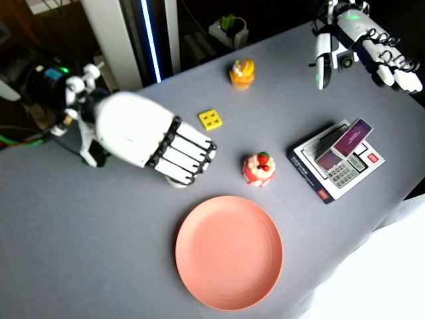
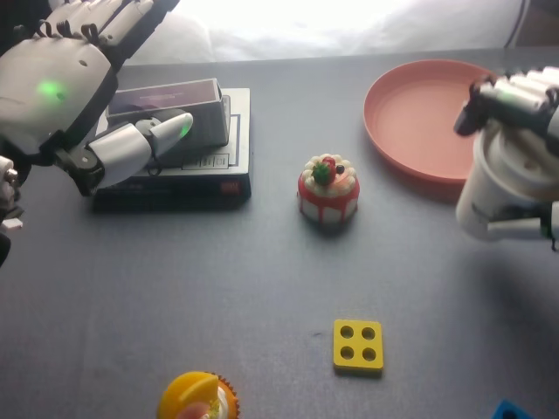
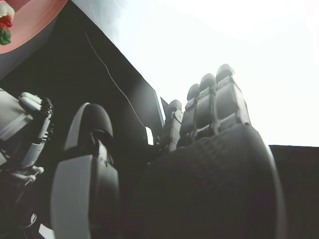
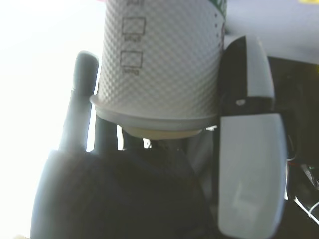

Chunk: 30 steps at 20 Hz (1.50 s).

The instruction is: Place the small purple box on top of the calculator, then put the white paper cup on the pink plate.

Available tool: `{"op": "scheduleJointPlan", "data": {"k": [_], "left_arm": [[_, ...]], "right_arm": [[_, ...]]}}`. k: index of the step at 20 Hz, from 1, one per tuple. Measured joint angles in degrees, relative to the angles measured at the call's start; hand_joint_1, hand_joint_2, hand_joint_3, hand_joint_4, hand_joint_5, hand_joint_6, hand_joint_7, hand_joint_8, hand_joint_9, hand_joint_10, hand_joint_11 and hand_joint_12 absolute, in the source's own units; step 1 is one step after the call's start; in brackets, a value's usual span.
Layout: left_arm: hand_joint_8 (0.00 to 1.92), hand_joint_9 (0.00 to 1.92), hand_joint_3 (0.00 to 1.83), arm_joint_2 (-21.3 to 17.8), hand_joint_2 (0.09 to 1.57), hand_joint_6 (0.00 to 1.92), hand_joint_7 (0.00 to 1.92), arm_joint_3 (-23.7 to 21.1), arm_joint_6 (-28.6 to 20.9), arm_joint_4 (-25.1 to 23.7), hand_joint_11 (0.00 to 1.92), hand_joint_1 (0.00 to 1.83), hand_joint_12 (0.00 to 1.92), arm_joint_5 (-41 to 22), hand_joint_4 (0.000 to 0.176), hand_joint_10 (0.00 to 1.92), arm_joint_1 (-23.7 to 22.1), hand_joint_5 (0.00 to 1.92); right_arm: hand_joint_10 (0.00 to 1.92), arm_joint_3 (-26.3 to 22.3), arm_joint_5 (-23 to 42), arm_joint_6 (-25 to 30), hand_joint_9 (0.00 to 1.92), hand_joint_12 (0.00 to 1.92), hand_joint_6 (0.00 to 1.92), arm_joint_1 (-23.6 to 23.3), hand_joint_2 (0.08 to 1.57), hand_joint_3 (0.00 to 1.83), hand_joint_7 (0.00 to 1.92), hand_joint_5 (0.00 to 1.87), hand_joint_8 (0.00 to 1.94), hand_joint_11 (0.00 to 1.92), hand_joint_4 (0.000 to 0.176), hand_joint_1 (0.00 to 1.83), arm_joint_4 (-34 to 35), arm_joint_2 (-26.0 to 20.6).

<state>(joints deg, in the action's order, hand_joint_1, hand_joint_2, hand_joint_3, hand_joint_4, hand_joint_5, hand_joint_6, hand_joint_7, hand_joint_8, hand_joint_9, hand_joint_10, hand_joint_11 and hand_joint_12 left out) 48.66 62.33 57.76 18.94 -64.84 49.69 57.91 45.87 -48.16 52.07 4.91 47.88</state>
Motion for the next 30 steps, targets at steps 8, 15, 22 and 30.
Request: {"op": "scheduleJointPlan", "data": {"k": [8, 15, 22, 30], "left_arm": [[0.0, 0.0, 0.01, 0.0, 1.28, 0.0, 0.0, -0.33, -0.48, -0.07, 0.0, 0.66, 0.0, -1.33, 0.056, 0.0, 1.99, 0.01], [0.0, 0.0, 0.01, 0.0, 1.32, 0.01, 0.0, -1.05, -0.94, -0.72, 0.0, 0.71, 0.0, -2.03, 0.03, 0.0, 3.58, 0.02], [0.0, 0.0, 0.01, 0.13, 1.35, 0.0, 0.0, -1.03, -1.11, -0.55, 0.0, 0.73, 0.0, -3.69, 0.003, 0.0, 3.76, 0.0], [0.0, 0.0, 0.0, 0.52, 1.35, 0.0, 0.0, -0.61, -2.36, -0.96, 0.0, 0.7, 0.0, -5.11, 0.0, 0.0, 4.17, 0.0]], "right_arm": [[1.25, 6.82, -1.86, 0.0, 0.1, 1.74, 0.83, -9.05, 1.19, 0.0, 0.16, 0.2, 0.85, 0.0, 0.0, 1.36, 1.62, 3.89], [1.21, 17.38, -13.81, -2.64, 0.03, 1.7, 0.94, -16.87, 1.18, 0.0, 0.27, 0.17, 0.77, 0.0, 0.0, 1.08, 6.51, 12.37], [1.24, 27.39, -21.97, -5.9, 0.13, 1.79, 0.87, -19.43, 1.18, 0.0, 0.26, 0.14, 0.63, 0.0, 0.0, 1.13, 14.47, 20.48], [0.47, 32.54, -27.12, -7.76, 0.0, 0.97, 0.28, -19.43, 1.02, 0.0, 0.05, 0.04, 0.11, 0.0, 0.067, 0.82, 20.98, 24.55]]}}
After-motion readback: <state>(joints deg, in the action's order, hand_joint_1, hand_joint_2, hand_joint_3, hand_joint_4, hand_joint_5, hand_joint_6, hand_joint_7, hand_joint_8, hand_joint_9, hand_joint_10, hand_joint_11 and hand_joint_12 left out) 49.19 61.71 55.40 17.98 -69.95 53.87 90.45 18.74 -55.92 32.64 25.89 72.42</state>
